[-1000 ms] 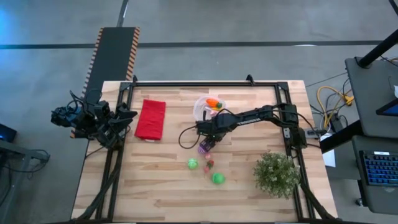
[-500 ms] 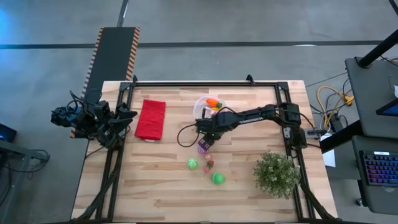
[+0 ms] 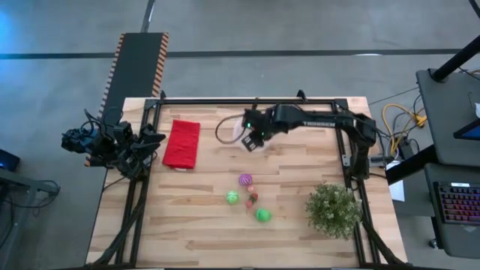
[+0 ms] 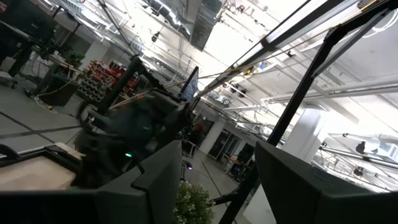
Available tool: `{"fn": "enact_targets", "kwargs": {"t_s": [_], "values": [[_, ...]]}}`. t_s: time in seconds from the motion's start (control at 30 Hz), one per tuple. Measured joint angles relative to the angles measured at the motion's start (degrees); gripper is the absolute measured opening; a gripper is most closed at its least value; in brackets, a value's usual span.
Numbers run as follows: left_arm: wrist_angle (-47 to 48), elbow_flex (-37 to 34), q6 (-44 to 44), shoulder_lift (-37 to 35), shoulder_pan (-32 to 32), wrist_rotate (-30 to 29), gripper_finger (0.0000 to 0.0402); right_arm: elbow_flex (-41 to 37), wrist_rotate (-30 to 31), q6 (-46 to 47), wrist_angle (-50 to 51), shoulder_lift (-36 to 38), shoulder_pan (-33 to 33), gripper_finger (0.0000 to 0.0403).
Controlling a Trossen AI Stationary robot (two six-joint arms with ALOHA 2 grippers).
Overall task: Pick and placing Produce into tupperware
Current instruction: Put the top red strawberry into the transparent bin
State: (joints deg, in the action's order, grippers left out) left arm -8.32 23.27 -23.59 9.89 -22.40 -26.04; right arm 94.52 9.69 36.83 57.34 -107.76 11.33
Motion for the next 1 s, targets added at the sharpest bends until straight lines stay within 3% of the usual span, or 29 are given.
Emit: {"fn": "enact_targets", "kwargs": {"t_s": [0.27,0.73,1.0], "values": [[0.2,0.0,0.0,0.0,0.0,0.0,0.0192,-0.3,-3.9,-3.8,0.3,-5.3,6.1,0.0142],[0.3,0.0,0.0,0.0,0.0,0.0,0.0192,-0.3,-3.9,-7.1,0.2,-13.0,7.5,0.0141],[0.3,0.0,0.0,0.0,0.0,0.0,0.0192,-0.2,-6.5,-7.1,0.6,-15.8,7.1,0.0161]]}}
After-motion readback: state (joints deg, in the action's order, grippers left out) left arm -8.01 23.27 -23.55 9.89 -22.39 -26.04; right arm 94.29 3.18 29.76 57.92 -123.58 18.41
